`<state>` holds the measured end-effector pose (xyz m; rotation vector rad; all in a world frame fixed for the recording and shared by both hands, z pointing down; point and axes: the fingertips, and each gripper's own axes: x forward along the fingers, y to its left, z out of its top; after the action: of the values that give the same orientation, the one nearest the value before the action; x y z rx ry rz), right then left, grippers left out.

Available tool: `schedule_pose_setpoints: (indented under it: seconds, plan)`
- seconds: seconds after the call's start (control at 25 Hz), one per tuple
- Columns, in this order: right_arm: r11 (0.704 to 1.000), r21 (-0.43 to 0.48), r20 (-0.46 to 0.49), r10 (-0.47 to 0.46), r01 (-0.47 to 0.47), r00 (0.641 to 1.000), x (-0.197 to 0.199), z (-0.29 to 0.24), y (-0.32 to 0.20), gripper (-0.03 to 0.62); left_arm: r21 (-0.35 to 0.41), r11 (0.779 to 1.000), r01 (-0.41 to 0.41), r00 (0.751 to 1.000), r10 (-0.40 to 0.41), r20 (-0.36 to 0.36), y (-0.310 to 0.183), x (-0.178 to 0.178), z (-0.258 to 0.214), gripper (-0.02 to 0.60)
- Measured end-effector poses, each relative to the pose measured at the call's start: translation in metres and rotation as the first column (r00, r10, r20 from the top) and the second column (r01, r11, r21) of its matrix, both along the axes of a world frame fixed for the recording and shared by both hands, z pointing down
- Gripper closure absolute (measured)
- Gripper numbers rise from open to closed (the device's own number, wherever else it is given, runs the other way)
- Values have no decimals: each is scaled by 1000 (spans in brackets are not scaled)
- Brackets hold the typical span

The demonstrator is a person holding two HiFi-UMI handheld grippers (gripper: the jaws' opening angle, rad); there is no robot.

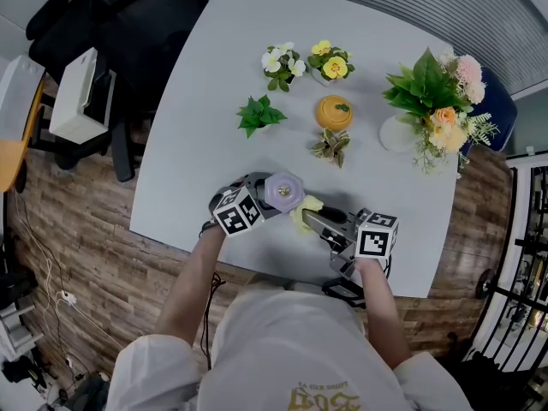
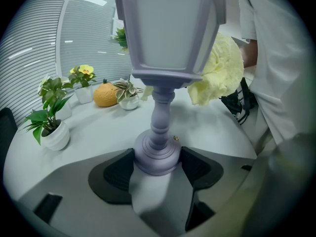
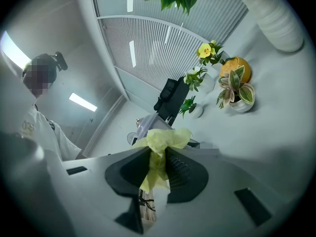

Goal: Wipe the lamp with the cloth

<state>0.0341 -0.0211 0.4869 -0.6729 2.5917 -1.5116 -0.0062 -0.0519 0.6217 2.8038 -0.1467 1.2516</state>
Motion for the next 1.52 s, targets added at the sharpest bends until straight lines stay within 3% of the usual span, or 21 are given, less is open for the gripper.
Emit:
schedule_pose_setpoints:
  seconds: [0.36, 0.68, 1.52]
  plan:
    - [997, 37, -54, -67, 69, 996, -14, 1, 10, 496, -1, 1000, 1, 1000, -1, 2, 0, -1, 0, 276]
    - [996, 56, -59, -71, 74, 996, -17, -3, 6, 496, -1, 1000, 2, 1000, -2, 0, 0, 0, 0, 276]
    - [993, -41, -152, -112, 107, 982, -23, 28, -2, 497, -2, 1000, 2, 1000, -2, 1, -1, 0, 1, 276]
